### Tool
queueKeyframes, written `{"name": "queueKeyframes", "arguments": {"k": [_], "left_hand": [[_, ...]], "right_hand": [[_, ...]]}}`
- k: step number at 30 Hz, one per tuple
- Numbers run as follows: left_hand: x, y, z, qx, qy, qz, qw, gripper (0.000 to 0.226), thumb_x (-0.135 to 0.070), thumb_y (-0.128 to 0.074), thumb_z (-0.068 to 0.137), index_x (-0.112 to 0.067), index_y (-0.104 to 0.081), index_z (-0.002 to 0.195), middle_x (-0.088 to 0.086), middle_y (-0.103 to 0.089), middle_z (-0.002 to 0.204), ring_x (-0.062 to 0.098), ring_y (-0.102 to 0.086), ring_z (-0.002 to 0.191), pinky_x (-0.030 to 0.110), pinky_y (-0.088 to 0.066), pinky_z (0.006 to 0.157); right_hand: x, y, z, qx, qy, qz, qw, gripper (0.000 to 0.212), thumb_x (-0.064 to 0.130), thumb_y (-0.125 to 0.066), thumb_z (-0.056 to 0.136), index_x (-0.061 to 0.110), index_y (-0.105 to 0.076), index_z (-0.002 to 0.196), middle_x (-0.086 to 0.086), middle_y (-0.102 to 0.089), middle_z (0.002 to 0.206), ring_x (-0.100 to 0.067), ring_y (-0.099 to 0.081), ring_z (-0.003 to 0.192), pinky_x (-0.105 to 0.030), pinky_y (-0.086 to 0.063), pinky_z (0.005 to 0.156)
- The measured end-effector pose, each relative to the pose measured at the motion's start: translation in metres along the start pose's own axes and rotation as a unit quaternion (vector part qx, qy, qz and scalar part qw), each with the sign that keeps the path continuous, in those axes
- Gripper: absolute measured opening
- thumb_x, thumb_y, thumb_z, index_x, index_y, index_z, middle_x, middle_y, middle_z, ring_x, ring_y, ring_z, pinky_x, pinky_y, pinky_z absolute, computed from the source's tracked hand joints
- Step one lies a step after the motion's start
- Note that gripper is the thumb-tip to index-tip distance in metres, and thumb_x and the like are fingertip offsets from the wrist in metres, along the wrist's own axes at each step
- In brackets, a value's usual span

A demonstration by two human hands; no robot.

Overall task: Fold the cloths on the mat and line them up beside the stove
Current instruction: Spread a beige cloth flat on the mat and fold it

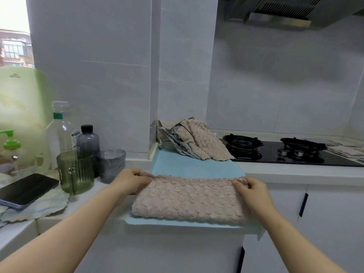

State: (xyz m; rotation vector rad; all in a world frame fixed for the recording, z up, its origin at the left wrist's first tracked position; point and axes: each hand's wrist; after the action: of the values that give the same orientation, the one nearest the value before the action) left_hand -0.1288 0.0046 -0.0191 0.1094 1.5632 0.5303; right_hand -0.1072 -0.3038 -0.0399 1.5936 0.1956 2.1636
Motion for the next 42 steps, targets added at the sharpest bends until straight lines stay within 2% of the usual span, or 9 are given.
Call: {"name": "queueKeyframes", "arguments": {"k": [3, 8, 14, 17, 21, 28, 33, 37, 42], "left_hand": [[0.004, -0.010, 0.030, -0.037, 0.001, 0.027, 0.999, 0.013, -0.019, -0.065, 0.083, -0.011, -0.060, 0.074, 0.007, -0.059, 0.070, 0.019, -0.050, 0.060, 0.026, -0.039, 0.059], [0.017, -0.020, 0.069, -0.073, -0.020, 0.113, 0.991, 0.019, -0.027, -0.061, 0.081, -0.016, -0.057, 0.066, 0.005, -0.061, 0.069, 0.023, -0.055, 0.069, 0.028, -0.039, 0.063], [0.035, -0.032, 0.073, -0.098, -0.050, 0.221, 0.969, 0.013, -0.029, -0.060, 0.080, -0.023, -0.057, 0.068, -0.006, -0.059, 0.064, 0.011, -0.054, 0.062, 0.024, -0.032, 0.052], [0.039, -0.035, 0.074, -0.104, -0.072, 0.228, 0.965, 0.010, -0.027, -0.061, 0.077, -0.024, -0.057, 0.068, -0.006, -0.060, 0.068, 0.012, -0.054, 0.065, 0.024, -0.032, 0.052], [0.041, -0.034, 0.078, -0.078, -0.073, 0.265, 0.958, 0.006, -0.030, -0.056, 0.082, -0.026, -0.060, 0.081, -0.007, -0.059, 0.085, 0.013, -0.055, 0.075, 0.025, -0.034, 0.055], [0.040, -0.035, 0.079, -0.064, -0.074, 0.281, 0.955, 0.016, -0.037, -0.051, 0.086, -0.025, -0.052, 0.096, -0.005, -0.059, 0.090, 0.017, -0.054, 0.082, 0.028, -0.035, 0.057], [0.042, -0.033, 0.074, -0.058, -0.098, 0.247, 0.962, 0.025, -0.043, -0.041, 0.094, -0.020, -0.048, 0.091, -0.003, -0.058, 0.078, 0.016, -0.054, 0.075, 0.028, -0.033, 0.055], [0.042, -0.033, 0.070, -0.060, -0.124, 0.177, 0.974, 0.015, -0.037, -0.042, 0.096, -0.022, -0.045, 0.098, 0.004, -0.057, 0.075, 0.017, -0.050, 0.067, 0.028, -0.032, 0.056], [0.044, -0.031, 0.068, -0.068, -0.141, 0.154, 0.976, 0.005, -0.027, -0.043, 0.096, -0.028, -0.048, 0.094, 0.005, -0.048, 0.063, 0.017, -0.044, 0.058, 0.030, -0.030, 0.055]], "right_hand": [[-0.008, -0.014, 0.027, -0.017, -0.010, -0.004, 1.000, 0.020, 0.020, -0.062, 0.088, 0.001, -0.064, 0.084, -0.017, -0.066, 0.082, -0.029, -0.057, 0.076, -0.030, -0.039, 0.062], [-0.021, -0.034, 0.061, -0.027, -0.011, -0.065, 0.997, 0.022, 0.017, -0.062, 0.087, -0.004, -0.062, 0.084, -0.018, -0.065, 0.079, -0.021, -0.050, 0.069, -0.027, -0.036, 0.058], [-0.038, -0.047, 0.061, -0.015, 0.006, -0.200, 0.980, 0.017, 0.026, -0.057, 0.088, 0.019, -0.059, 0.073, 0.005, -0.062, 0.064, -0.012, -0.053, 0.065, -0.025, -0.036, 0.054], [-0.038, -0.050, 0.063, 0.000, 0.016, -0.246, 0.969, 0.012, 0.028, -0.057, 0.088, 0.024, -0.060, 0.078, 0.006, -0.063, 0.076, -0.019, -0.056, 0.084, -0.029, -0.041, 0.061], [-0.038, -0.052, 0.065, 0.037, 0.006, -0.312, 0.949, 0.023, 0.034, -0.050, 0.091, 0.032, -0.062, 0.111, 0.005, -0.065, 0.106, -0.024, -0.045, 0.115, -0.032, -0.037, 0.085], [-0.039, -0.053, 0.067, 0.052, -0.014, -0.345, 0.937, 0.035, 0.038, -0.046, 0.091, 0.034, -0.052, 0.125, 0.002, -0.059, 0.119, -0.025, -0.042, 0.119, -0.033, -0.032, 0.092], [-0.038, -0.051, 0.066, 0.044, -0.020, -0.354, 0.934, 0.021, 0.041, -0.051, 0.089, 0.027, -0.057, 0.103, -0.002, -0.060, 0.105, -0.026, -0.047, 0.108, -0.031, -0.032, 0.080], [-0.036, -0.048, 0.061, 0.033, 0.018, -0.253, 0.967, 0.015, 0.031, -0.059, 0.088, 0.024, -0.048, 0.081, 0.002, -0.057, 0.080, -0.022, -0.051, 0.085, -0.033, -0.036, 0.070], [-0.032, -0.045, 0.055, 0.036, 0.045, -0.119, 0.991, 0.017, 0.016, -0.061, 0.088, 0.022, -0.050, 0.078, 0.002, -0.057, 0.066, -0.012, -0.048, 0.060, -0.021, -0.035, 0.052]]}}
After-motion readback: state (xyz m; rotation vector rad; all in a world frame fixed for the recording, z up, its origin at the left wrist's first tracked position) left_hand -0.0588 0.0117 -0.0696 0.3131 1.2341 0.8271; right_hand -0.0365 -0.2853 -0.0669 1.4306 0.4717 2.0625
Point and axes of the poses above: each hand's wrist, its own z-axis towards the middle knuckle, its own y-axis out of the back of the hand, x = y × z
